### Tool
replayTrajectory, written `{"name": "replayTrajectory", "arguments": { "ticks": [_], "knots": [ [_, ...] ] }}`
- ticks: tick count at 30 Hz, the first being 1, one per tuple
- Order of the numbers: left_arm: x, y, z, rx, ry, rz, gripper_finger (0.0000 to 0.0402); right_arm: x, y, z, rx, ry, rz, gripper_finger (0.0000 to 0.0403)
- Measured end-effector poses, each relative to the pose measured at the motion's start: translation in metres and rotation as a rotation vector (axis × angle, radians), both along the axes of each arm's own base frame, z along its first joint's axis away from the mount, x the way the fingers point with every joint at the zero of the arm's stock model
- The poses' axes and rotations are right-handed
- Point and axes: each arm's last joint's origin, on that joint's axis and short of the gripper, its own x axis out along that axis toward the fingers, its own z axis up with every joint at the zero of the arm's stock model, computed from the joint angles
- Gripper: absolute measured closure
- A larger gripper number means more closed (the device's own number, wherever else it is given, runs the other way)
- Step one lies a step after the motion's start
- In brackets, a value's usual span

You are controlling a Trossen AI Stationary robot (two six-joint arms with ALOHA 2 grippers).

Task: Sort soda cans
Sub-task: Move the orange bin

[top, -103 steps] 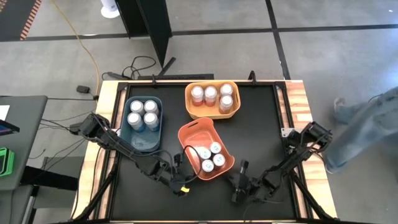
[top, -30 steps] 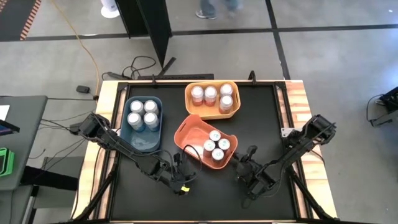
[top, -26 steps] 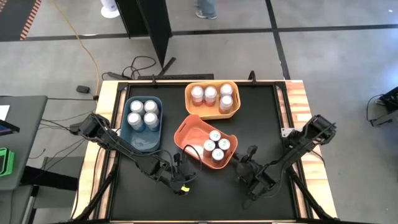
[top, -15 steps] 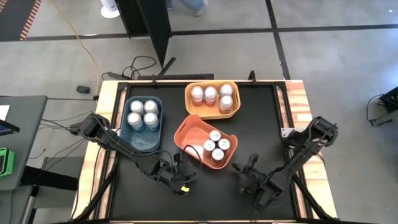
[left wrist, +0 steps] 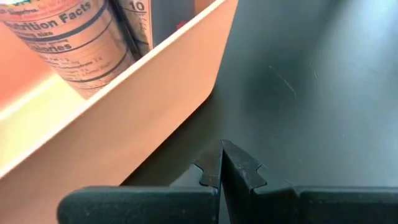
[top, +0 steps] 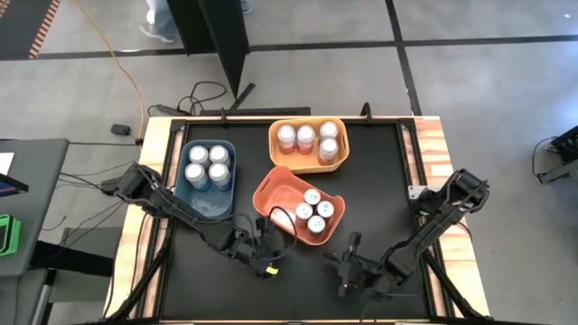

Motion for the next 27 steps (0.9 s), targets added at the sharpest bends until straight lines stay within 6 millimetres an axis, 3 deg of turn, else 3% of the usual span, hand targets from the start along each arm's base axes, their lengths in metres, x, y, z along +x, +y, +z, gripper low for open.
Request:
{"name": "replayTrajectory", "arguments": {
  "ticks": [10, 18, 27],
  "knots": [
    [0.005, 0.008, 0.002, 0.007, -0.017, 0.011, 0.0401, 0.034, 0.009, -0.032, 0.006, -0.043, 0.027, 0.0399],
    [0.006, 0.009, 0.002, 0.014, -0.017, 0.006, 0.0401, 0.07, 0.016, -0.059, -0.08, -0.062, -0.098, 0.0399],
    [0.005, 0.008, 0.001, 0.016, -0.006, 0.004, 0.0401, 0.078, 0.013, -0.068, -0.158, -0.033, -0.182, 0.0399]
  ]
}}
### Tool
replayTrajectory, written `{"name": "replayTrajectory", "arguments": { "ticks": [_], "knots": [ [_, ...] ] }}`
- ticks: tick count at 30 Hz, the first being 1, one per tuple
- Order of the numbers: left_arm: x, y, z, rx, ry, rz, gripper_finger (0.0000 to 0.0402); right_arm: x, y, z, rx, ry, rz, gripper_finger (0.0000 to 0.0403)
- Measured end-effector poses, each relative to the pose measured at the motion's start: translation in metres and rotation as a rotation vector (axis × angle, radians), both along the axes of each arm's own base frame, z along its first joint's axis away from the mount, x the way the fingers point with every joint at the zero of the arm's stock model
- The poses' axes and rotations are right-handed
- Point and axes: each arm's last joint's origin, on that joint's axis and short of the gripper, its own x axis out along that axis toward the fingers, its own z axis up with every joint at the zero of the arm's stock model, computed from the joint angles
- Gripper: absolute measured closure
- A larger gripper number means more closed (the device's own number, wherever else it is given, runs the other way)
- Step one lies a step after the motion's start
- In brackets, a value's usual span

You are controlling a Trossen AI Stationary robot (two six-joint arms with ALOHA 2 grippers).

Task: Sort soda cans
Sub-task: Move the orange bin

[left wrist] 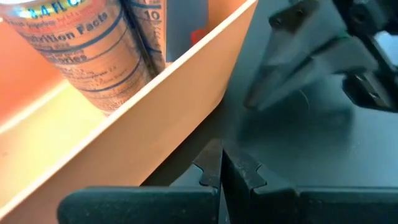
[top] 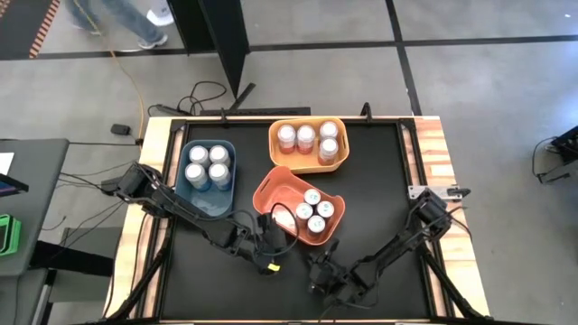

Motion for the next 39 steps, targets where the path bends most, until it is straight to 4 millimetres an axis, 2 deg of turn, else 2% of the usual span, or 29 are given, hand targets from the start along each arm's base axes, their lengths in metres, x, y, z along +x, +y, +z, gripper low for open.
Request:
{"name": "replayTrajectory", "arguments": {
  "ticks": [10, 22, 28, 39],
  "knots": [
    [-0.002, -0.001, -0.002, -0.001, 0.019, 0.002, 0.0401, -0.021, -0.019, 0.003, 0.031, 0.051, -0.122, 0.0399],
    [-0.009, -0.002, -0.004, -0.001, 0.101, 0.037, 0.0401, -0.027, -0.038, 0.0, 0.039, 0.072, -0.223, 0.0399],
    [-0.014, -0.01, -0.001, 0.003, 0.129, 0.029, 0.0401, -0.031, -0.05, -0.001, 0.053, 0.097, -0.293, 0.0399],
    [-0.025, -0.019, 0.004, 0.016, 0.136, 0.058, 0.0401, -0.038, -0.06, -0.002, 0.085, 0.129, -0.37, 0.0399]
  ]
}}
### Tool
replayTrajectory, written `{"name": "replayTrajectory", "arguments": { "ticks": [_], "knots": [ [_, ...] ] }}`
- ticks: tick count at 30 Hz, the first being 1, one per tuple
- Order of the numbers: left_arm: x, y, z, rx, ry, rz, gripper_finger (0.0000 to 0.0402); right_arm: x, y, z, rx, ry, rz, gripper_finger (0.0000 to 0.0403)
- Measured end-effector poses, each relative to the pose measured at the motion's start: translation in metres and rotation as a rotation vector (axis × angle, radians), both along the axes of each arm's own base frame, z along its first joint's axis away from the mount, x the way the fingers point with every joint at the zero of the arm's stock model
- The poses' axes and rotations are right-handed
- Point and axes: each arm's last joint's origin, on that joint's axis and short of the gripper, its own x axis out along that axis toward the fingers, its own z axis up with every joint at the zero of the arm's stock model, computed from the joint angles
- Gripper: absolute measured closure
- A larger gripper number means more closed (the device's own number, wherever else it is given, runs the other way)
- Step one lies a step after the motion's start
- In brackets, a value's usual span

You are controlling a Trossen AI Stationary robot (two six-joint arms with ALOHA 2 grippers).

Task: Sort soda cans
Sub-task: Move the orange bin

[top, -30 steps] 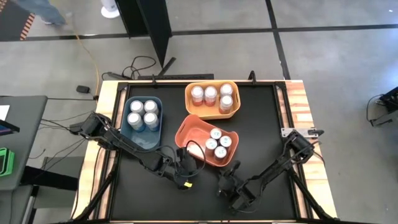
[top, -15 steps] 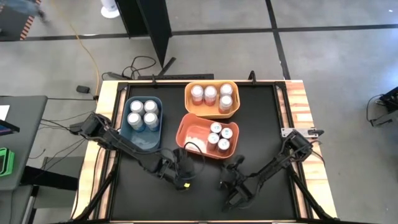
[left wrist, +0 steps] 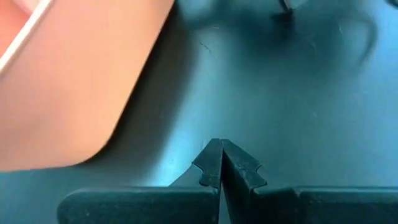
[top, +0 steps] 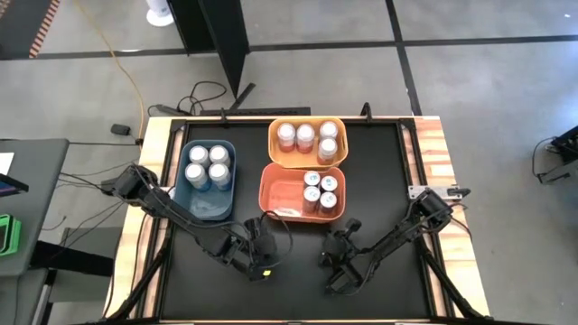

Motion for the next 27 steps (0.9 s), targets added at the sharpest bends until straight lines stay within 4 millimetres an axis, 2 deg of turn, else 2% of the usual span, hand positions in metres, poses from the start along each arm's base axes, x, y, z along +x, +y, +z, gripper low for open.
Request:
{"name": "replayTrajectory", "arguments": {
  "ticks": [4, 11, 16, 27],
  "knots": [
    [-0.007, -0.002, 0.002, -0.002, 0.019, 0.02, 0.0401, -0.002, 0.003, 0.0, 0.004, 0.002, 0.007, 0.0399],
    [-0.021, -0.006, 0.002, 0.033, 0.048, 0.083, 0.0401, -0.015, 0.023, 0.0, 0.01, -0.005, 0.08, 0.0399],
    [-0.022, -0.005, 0.003, 0.053, 0.032, 0.104, 0.0401, -0.019, 0.03, 0.0, 0.01, -0.015, 0.106, 0.0399],
    [-0.021, -0.002, 0.003, 0.062, 0.031, 0.12, 0.0401, 0.012, 0.014, 0.015, -0.072, -0.025, 0.071, 0.0399]
  ]
}}
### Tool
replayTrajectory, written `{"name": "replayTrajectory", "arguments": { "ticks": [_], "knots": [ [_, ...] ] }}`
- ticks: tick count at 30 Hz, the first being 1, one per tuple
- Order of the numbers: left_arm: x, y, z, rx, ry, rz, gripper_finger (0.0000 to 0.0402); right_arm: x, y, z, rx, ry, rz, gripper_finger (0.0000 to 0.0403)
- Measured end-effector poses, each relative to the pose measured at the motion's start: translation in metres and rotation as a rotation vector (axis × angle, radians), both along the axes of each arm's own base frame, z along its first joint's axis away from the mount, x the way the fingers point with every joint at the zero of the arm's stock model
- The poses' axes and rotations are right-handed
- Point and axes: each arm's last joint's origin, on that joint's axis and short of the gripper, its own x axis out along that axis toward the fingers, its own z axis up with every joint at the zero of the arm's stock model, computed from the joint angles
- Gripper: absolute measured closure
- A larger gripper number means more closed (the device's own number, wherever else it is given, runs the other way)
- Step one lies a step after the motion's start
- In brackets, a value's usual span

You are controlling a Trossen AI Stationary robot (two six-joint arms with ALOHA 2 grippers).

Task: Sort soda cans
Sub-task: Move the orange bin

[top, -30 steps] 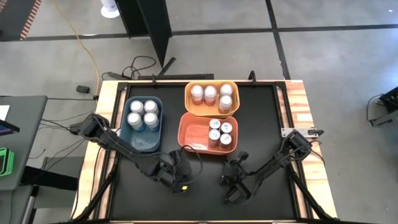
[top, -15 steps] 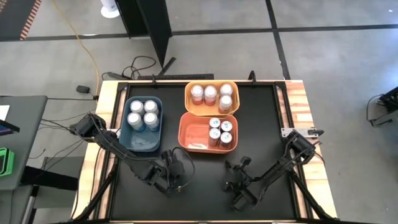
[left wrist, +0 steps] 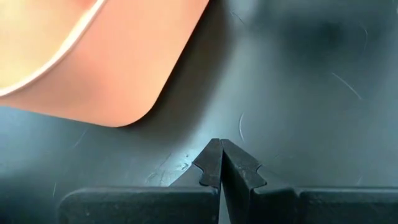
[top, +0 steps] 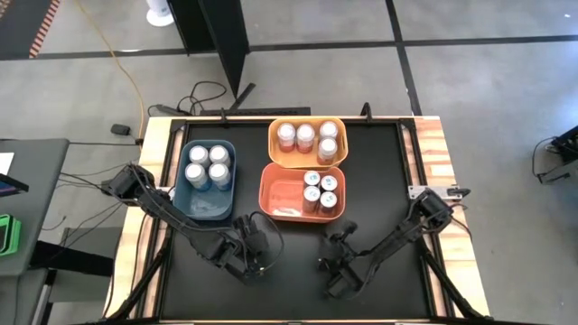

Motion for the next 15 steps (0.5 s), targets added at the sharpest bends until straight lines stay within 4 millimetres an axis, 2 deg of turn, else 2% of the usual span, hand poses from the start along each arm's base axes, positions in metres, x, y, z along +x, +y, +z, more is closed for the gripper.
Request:
{"name": "replayTrajectory", "arguments": {
  "ticks": [8, 15],
  "knots": [
    [-0.005, -0.003, -0.001, -0.006, 0.014, 0.012, 0.0401, 0.007, -0.014, 0.001, 0.016, -0.005, -0.063, 0.0399],
    [-0.007, -0.004, -0.002, -0.006, 0.02, 0.016, 0.0401, 0.0, -0.021, 0.002, 0.046, -0.018, -0.136, 0.0399]
  ]
}}
